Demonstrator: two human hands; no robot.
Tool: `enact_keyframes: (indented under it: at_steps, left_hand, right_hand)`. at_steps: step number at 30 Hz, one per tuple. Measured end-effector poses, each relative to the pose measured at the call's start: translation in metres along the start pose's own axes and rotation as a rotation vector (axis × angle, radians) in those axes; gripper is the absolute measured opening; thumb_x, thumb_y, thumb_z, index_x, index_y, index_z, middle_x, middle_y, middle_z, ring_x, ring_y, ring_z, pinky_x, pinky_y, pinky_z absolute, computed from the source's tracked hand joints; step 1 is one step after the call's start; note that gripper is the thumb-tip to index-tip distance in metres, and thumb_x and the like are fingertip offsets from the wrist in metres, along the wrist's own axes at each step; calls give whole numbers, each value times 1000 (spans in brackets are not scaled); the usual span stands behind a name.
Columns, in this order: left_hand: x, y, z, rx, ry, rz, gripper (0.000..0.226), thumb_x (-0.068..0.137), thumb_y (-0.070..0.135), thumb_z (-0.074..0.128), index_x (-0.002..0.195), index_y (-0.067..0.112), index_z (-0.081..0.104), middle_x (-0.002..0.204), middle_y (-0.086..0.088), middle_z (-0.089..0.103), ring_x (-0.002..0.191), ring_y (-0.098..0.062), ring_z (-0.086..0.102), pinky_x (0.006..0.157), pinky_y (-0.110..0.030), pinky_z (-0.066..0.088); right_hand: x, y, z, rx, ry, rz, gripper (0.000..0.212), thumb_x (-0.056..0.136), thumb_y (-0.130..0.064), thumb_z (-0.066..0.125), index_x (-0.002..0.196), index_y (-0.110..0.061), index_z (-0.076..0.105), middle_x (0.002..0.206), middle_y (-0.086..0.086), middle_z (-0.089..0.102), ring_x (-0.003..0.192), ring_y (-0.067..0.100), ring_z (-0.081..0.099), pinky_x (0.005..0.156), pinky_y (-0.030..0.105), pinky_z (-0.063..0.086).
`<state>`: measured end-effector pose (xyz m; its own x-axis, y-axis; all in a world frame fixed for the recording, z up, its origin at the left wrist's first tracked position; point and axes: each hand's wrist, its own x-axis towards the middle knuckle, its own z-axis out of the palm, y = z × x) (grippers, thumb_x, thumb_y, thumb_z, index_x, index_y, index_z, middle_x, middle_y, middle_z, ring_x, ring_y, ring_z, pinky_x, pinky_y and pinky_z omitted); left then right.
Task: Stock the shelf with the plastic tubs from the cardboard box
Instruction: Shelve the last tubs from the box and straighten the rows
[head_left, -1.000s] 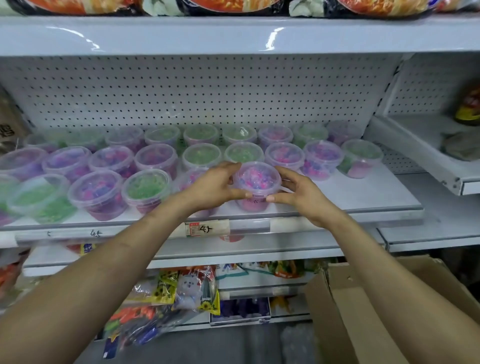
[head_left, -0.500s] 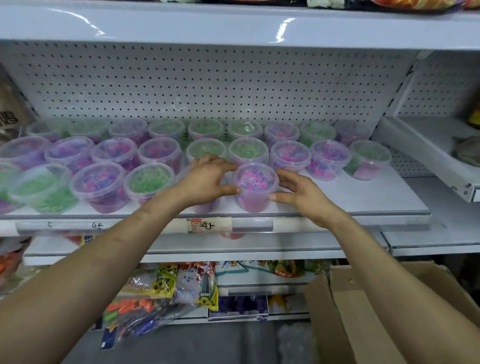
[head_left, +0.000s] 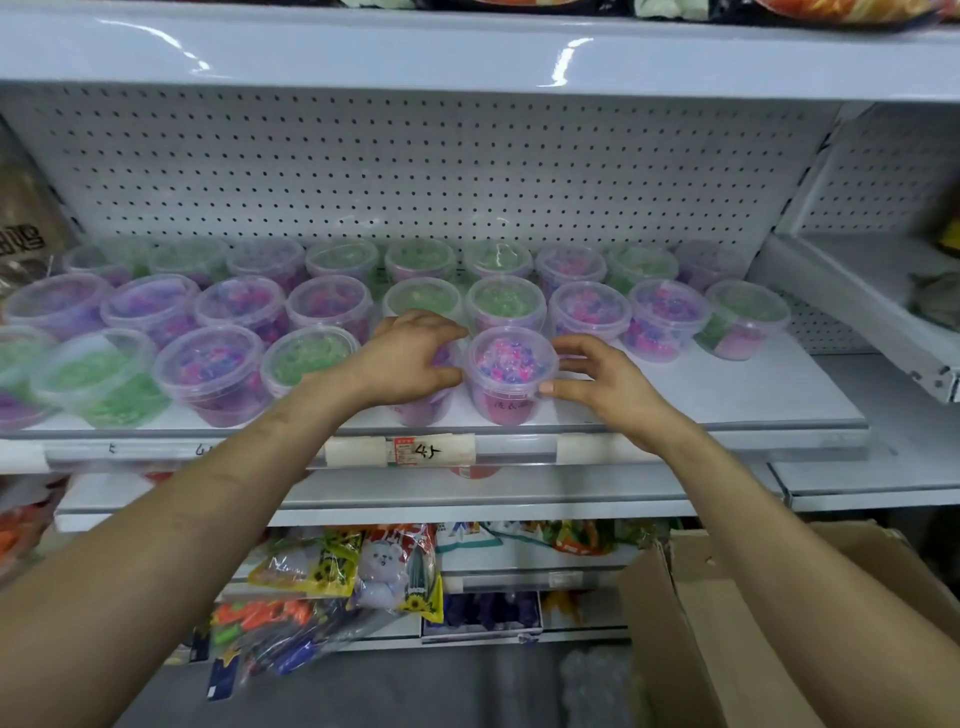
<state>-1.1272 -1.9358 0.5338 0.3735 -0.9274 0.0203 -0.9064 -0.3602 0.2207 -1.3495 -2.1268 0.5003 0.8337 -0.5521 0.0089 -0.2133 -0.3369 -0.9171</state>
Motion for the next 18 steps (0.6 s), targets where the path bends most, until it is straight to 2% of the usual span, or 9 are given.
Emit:
enact_keyframes:
  at_steps: [3, 8, 15, 18]
  left_hand:
    - [-5, -9, 1, -7, 38, 22, 86, 75, 70, 45, 147, 24, 55, 152, -1, 53, 142, -29, 43, 116, -50, 36]
    - [-27, -43, -5, 42, 76, 2, 92, 74, 77, 42, 149, 24, 52, 153, 0, 52, 140, -28, 46, 114, -52, 38]
    - [-44, -54, -22, 14, 8, -30, 106, 69, 87, 46, 153, 23, 46, 157, 0, 48, 141, -24, 48, 116, -50, 38]
    - [-47, -53, -25, -4, -46, -36, 101, 75, 82, 58, 156, 25, 41, 161, 3, 43, 144, -21, 44, 119, -45, 36]
  right_hand:
    - [-2, 1, -4, -10, 22, -6, 56, 84, -27, 89, 133, -24, 63, 133, -10, 67, 122, 7, 64, 107, 38, 54]
    - [-7, -6, -1, -59, 65, -43, 63, 87, -28, 85, 143, -19, 57, 141, -5, 61, 128, 7, 59, 108, 28, 51]
    - [-7, -24, 11, -167, 30, -88, 66, 90, -28, 83, 147, -18, 54, 146, -5, 52, 131, 8, 53, 116, 31, 42]
    - [-7, -24, 14, -247, -1, -69, 73, 86, -40, 85, 148, -25, 52, 149, -5, 50, 135, 13, 52, 115, 37, 44]
